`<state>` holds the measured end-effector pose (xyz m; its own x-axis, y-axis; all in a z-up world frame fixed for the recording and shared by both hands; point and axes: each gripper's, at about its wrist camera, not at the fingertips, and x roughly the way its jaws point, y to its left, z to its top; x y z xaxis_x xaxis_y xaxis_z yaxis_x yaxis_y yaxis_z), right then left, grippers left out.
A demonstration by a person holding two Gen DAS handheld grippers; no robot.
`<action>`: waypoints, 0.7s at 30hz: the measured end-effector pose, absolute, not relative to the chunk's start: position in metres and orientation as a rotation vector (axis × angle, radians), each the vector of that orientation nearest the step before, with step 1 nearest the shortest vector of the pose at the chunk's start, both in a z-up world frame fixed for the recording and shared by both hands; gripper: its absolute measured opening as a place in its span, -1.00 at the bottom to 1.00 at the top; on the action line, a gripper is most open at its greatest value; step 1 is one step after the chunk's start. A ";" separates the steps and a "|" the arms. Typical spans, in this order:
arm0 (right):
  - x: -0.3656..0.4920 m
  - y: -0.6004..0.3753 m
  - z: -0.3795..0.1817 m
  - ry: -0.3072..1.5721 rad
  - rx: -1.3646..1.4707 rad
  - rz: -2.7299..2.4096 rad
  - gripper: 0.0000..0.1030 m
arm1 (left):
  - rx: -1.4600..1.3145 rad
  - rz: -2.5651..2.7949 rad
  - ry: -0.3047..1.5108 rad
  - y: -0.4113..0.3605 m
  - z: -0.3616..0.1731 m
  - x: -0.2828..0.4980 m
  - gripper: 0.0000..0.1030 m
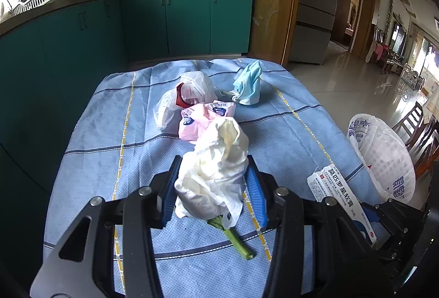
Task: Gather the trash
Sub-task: 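Carry the ointment box and white tissue over the wastebasket with both grippers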
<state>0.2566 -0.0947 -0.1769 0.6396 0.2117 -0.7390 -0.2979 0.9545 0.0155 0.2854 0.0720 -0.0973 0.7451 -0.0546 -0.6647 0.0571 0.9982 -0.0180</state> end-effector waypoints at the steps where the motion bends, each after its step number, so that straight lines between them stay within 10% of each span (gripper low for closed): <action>1: 0.256 -0.094 -0.175 0.823 -0.113 0.292 -0.16 | 0.003 -0.060 0.726 0.072 -0.097 0.285 -0.10; 21: 0.248 -0.118 -0.154 0.750 -0.040 0.256 -0.16 | 0.006 -0.071 0.685 0.064 -0.091 0.277 -0.10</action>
